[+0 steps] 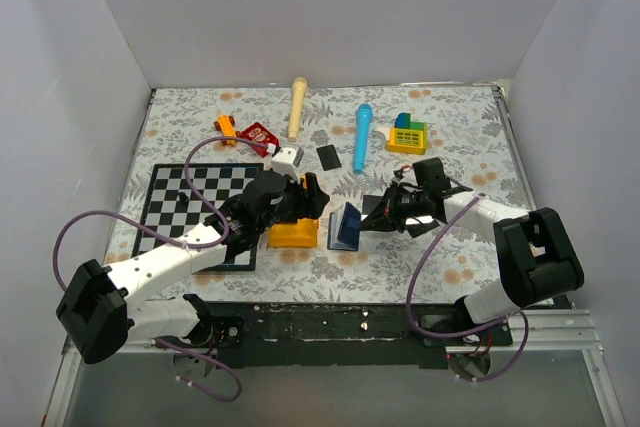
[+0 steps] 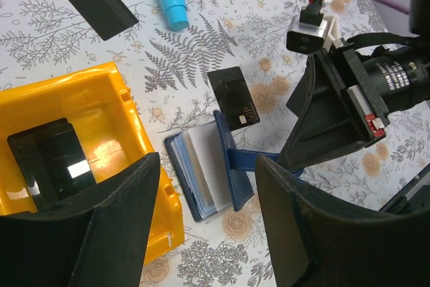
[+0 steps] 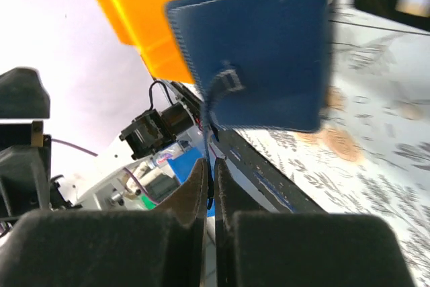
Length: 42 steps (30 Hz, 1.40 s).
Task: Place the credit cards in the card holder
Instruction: Open the card holder at the center of the board.
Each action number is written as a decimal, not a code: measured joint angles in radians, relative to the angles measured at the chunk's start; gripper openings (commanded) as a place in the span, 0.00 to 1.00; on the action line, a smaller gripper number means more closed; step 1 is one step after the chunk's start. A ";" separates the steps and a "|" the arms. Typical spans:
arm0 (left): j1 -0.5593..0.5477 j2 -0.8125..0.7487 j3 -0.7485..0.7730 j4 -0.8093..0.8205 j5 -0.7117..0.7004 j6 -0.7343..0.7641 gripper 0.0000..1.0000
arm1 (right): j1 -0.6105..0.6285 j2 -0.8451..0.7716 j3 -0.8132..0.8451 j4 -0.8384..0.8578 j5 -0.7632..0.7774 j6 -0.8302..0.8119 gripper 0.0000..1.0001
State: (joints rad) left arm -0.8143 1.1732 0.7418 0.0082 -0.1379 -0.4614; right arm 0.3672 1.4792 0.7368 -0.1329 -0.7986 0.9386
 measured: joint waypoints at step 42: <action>-0.023 0.357 0.096 0.075 0.229 -0.003 0.50 | -0.125 -0.097 -0.047 -0.394 0.356 -0.340 0.01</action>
State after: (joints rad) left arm -0.8368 1.5303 0.8379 0.0830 0.0906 -0.4648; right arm 0.2420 1.3827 0.6903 -0.5266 -0.4427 0.5983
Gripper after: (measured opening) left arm 0.508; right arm 0.044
